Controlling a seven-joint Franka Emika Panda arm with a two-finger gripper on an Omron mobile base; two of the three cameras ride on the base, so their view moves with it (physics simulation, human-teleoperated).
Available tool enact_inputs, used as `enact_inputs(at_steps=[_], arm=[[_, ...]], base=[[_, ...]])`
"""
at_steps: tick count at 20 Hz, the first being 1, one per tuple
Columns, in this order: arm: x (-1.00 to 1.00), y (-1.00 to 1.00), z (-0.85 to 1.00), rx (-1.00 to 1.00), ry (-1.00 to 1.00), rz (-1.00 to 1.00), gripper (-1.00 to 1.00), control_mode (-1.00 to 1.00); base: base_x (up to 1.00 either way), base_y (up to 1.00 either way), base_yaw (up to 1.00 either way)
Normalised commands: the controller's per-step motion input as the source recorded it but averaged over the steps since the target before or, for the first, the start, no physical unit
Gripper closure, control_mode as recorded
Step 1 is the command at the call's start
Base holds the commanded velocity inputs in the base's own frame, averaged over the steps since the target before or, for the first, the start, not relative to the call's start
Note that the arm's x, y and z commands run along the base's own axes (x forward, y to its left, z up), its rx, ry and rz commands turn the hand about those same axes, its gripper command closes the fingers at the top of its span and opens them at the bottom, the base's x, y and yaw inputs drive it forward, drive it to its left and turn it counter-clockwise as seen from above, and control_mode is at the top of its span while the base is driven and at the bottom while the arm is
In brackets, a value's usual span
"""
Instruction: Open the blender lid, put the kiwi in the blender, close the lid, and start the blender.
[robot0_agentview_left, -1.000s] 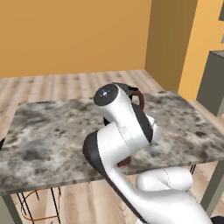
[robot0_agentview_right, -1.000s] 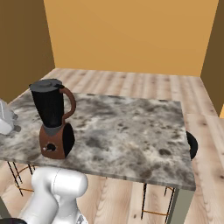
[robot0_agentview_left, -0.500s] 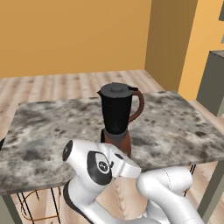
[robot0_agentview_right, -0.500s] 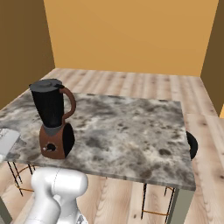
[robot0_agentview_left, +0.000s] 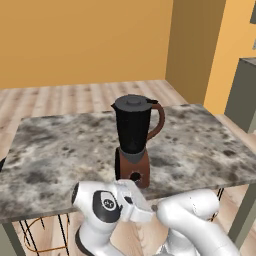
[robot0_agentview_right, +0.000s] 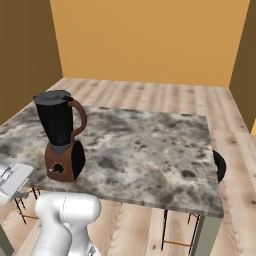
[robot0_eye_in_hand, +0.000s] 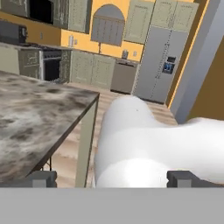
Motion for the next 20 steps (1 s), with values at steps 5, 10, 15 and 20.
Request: enact_inputs(at_steps=[5,10,15,20], arm=[[0.46,0.34,-0.22,-0.01,-0.01,0.0,-1.0,-1.0],[0.51,0.31,-0.14,0.0,-0.03,0.0,-1.0,-1.0],[0.5,0.21,-0.18,0.0,-0.01,0.0,-1.0,-1.0],[0.44,0.02,-0.35,0.0,0.0,0.0,-1.0,-1.0]], base=[[0.0,0.0,0.0],[0.0,0.0,0.0],[0.0,0.0,0.0],[0.0,0.0,0.0]])
